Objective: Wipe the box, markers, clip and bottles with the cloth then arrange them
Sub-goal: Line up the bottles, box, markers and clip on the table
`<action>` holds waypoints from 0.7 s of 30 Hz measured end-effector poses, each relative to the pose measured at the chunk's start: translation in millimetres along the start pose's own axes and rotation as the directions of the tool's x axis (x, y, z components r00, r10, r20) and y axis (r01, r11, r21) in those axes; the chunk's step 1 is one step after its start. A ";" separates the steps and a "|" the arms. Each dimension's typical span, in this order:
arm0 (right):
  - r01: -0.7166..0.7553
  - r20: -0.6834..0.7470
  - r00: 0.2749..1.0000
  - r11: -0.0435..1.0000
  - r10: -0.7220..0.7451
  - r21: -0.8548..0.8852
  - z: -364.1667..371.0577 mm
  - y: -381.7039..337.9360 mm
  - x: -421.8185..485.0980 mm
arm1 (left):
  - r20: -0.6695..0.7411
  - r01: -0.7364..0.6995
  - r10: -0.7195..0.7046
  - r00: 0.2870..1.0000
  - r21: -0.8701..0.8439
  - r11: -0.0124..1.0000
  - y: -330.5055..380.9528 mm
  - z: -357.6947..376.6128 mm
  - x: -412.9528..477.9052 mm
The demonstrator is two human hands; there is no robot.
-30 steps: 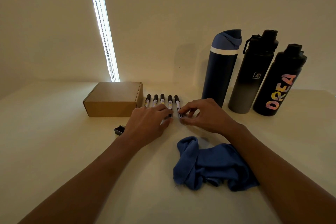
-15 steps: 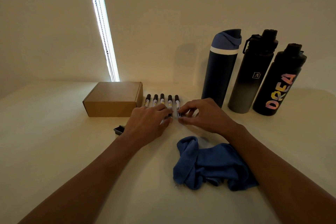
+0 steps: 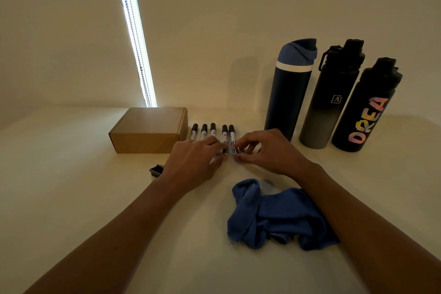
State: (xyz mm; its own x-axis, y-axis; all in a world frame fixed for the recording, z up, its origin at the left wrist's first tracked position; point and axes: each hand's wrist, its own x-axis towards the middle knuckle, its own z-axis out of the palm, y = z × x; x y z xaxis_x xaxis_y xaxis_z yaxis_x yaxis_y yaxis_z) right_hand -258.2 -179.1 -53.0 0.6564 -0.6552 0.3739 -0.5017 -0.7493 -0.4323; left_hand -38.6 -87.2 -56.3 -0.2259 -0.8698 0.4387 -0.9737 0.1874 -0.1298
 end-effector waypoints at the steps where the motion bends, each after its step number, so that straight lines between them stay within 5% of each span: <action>1: 0.000 0.002 1.000 1.000 0.000 0.003 -0.1 -0.1 0.0 | -0.001 0.003 -0.003 1.000 -0.002 1.000 0.0 0.3 0.0; 21: -0.046 -0.014 0.999 0.998 0.046 -0.050 -2.3 -16.2 -2.4 | -0.073 0.102 -0.103 0.992 -0.025 0.994 -23.7 -12.8 -21.3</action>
State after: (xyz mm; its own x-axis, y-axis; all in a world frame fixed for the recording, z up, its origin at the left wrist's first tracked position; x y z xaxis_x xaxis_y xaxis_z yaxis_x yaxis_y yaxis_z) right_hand -252.9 -165.6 -45.1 0.6251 -0.6900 0.3649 -0.5589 -0.7220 -0.4078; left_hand -11.1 -67.4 -51.3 -0.1257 -0.8489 0.5134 -0.9921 0.1094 -0.0620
